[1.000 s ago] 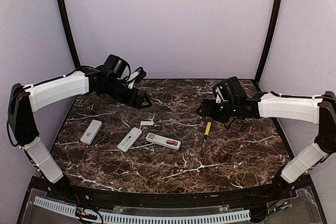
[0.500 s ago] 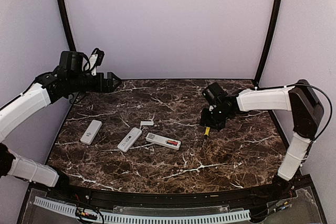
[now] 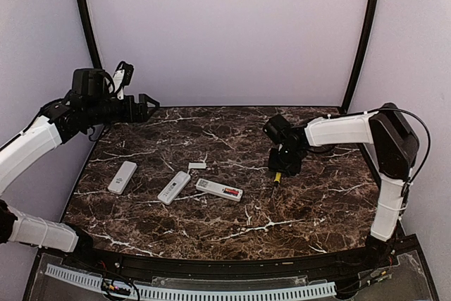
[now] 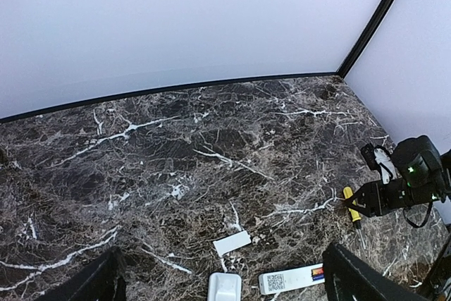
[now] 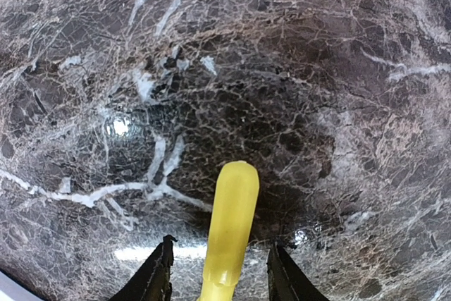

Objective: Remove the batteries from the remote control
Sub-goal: Pick up the screwdriver from the center of the board.

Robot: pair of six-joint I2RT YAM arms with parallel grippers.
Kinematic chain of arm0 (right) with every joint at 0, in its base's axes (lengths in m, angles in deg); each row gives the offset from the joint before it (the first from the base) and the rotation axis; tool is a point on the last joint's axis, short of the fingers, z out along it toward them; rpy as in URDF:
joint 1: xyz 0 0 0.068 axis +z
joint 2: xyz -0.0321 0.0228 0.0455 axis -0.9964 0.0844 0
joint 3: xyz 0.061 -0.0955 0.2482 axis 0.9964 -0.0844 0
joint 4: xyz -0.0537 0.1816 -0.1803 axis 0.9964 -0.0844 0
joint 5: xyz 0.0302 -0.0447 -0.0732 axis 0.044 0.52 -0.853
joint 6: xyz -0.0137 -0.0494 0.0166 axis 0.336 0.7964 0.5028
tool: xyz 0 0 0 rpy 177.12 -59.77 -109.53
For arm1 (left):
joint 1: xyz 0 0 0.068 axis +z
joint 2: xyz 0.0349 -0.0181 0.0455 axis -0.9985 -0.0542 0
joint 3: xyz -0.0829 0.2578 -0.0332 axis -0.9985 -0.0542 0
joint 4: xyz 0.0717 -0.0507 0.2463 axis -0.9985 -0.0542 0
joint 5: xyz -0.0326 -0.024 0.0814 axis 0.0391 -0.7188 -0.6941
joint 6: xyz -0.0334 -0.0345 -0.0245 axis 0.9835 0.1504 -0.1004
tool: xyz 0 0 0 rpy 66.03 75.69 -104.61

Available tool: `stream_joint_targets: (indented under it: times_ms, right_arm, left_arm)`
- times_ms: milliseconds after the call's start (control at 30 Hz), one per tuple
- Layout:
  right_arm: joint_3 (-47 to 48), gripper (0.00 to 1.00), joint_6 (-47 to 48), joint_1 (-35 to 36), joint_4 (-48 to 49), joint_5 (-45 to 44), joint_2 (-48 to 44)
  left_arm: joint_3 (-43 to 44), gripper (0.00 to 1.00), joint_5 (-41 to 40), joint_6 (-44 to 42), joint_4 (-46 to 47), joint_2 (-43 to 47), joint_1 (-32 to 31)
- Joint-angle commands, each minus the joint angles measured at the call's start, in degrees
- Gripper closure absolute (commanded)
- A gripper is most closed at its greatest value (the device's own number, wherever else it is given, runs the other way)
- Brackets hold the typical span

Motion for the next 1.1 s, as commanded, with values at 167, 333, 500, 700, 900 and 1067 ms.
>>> stream_joint_targets:
  times_ms: [167,333,500,700,900,1067]
  right_arm:
    - [3.82,0.58,-0.87,0.52,-2.65,-2.67,3.68]
    - [4.18,0.58,-1.69,0.57,-3.12,-2.91,4.56]
    - [3.91,0.72,-2.10,0.56,-2.57,-3.03,4.60]
    - [3.10,1.00,-2.58,0.61,-1.06,-2.87,3.93]
    - [2.43,1.00,-0.18,0.70,2.21,-2.01,-1.77]
    - [-0.34,1.00,3.51,1.10,9.95,1.60,-10.38]
  left_arm:
    - [-0.87,0.04,-0.18,0.56,1.09,1.66,0.11]
    - [-0.95,0.04,-0.03,0.65,1.11,1.57,0.11]
    - [-1.50,0.06,-0.62,0.63,1.62,1.67,0.11]
    - [-2.26,0.08,-0.70,0.69,2.42,1.71,0.03]
    - [-2.40,0.11,-3.06,-1.35,2.73,2.71,0.03]
    - [-3.93,0.12,-1.28,0.77,5.86,4.83,-2.24]
